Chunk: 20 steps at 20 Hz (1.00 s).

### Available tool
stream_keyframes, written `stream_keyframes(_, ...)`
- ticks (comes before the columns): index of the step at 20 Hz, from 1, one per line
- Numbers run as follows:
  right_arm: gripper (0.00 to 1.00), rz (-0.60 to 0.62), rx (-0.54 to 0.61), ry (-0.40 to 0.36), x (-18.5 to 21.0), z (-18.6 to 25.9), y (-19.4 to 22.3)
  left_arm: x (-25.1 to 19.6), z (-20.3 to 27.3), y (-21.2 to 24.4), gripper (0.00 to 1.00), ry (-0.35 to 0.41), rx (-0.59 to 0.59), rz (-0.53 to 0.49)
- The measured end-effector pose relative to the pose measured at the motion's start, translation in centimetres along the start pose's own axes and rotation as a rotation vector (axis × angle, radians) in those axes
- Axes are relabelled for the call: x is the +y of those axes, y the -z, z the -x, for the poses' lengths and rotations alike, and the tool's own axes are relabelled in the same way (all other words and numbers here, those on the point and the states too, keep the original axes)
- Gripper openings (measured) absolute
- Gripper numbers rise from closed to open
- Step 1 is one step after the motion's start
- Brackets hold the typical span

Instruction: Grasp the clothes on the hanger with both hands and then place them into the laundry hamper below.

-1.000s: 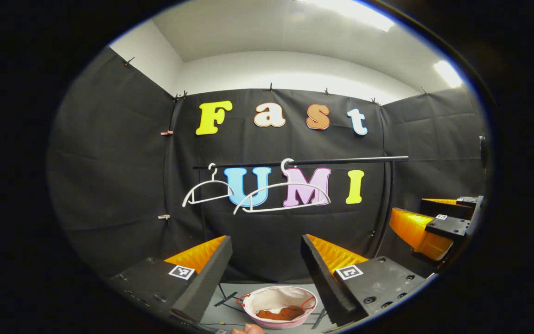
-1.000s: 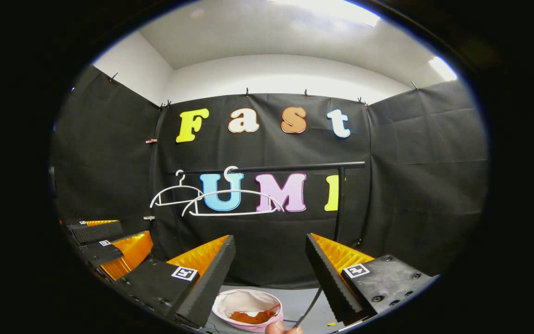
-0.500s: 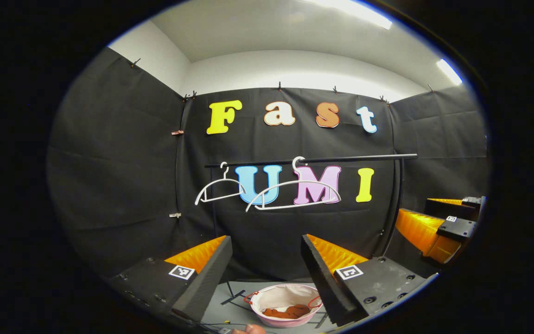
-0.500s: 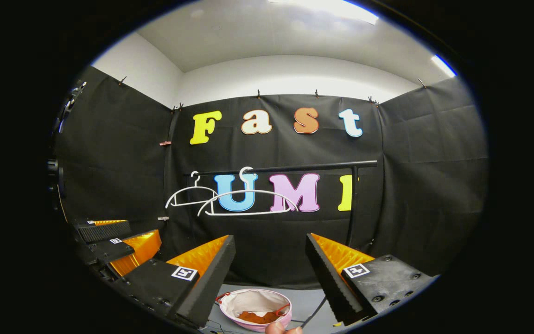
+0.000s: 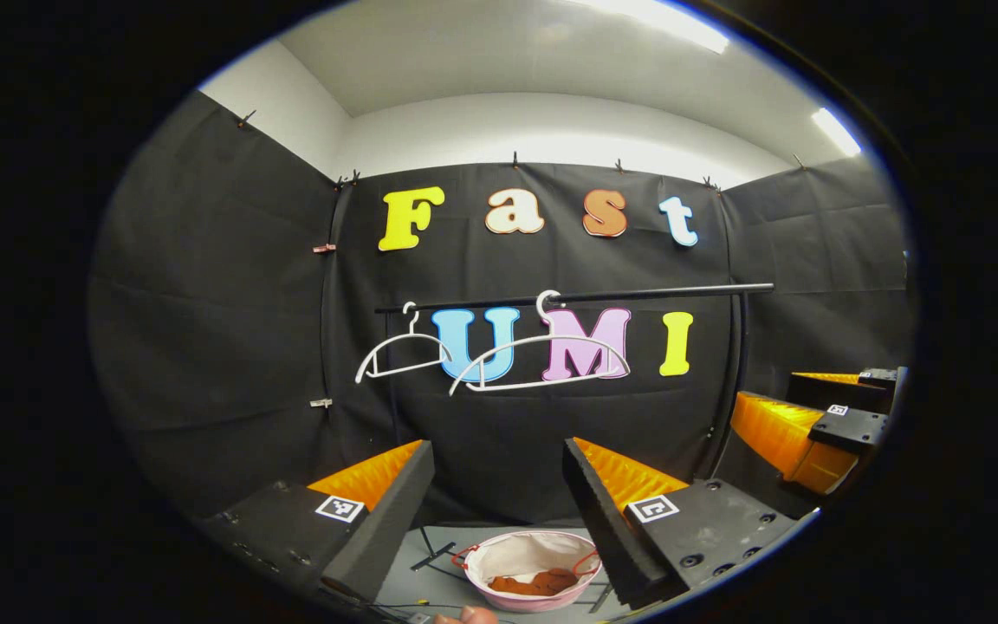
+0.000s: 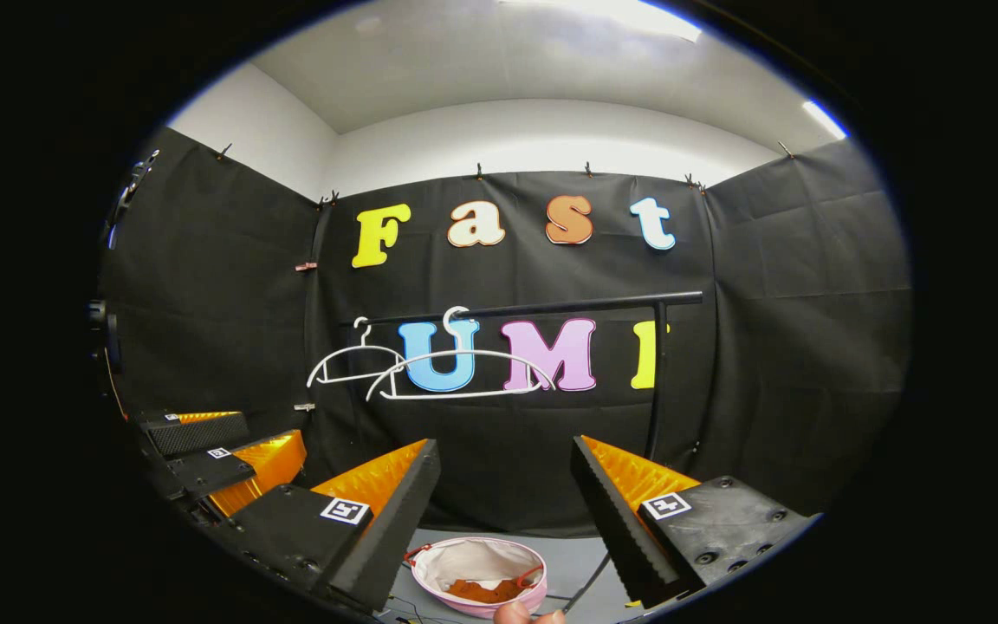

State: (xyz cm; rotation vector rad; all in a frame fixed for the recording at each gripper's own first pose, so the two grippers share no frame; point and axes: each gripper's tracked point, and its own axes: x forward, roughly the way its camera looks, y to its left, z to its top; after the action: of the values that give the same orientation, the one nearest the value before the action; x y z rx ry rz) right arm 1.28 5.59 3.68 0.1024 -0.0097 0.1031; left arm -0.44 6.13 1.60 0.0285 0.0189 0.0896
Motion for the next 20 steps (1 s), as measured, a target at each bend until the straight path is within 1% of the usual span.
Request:
stream_keyframes(5,0.99,0.009,0.005,-0.017,0.6,-0.4,0.5,0.5,-0.2,0.1,0.92,-0.013,0.000,0.028)
stream_keyframes(6,0.99,0.010,0.003,-0.020,0.8,-0.5,0.5,0.8,-0.4,0.2,0.95,-0.020,-0.001,0.026)
stream_keyframes(10,0.99,0.017,0.012,-0.035,1.3,-1.4,1.1,1.7,-1.5,0.2,0.95,-0.046,0.000,0.027)
stream_keyframes(11,0.99,0.020,0.013,-0.037,1.3,-1.6,1.1,1.8,-1.5,0.1,0.92,-0.051,-0.001,0.030)
stream_keyframes(14,0.98,0.017,0.021,-0.046,1.7,-2.1,1.5,2.3,-1.5,0.0,0.92,-0.063,-0.006,0.026)
stream_keyframes(15,0.98,0.014,0.024,-0.048,1.8,-2.2,1.7,2.4,-1.5,-0.1,0.95,-0.067,-0.007,0.023)
stream_keyframes(17,0.98,0.012,0.027,-0.054,2.0,-2.5,1.8,2.5,-1.4,-0.3,0.95,-0.069,-0.013,0.022)
stream_keyframes(18,1.00,0.012,0.028,-0.055,2.0,-2.5,1.9,2.5,-1.5,-0.3,0.92,-0.068,-0.013,0.019)
stream_keyframes(20,1.00,0.009,0.032,-0.057,2.0,-2.7,2.1,2.5,-1.8,-0.1,0.92,-0.067,-0.005,0.013)
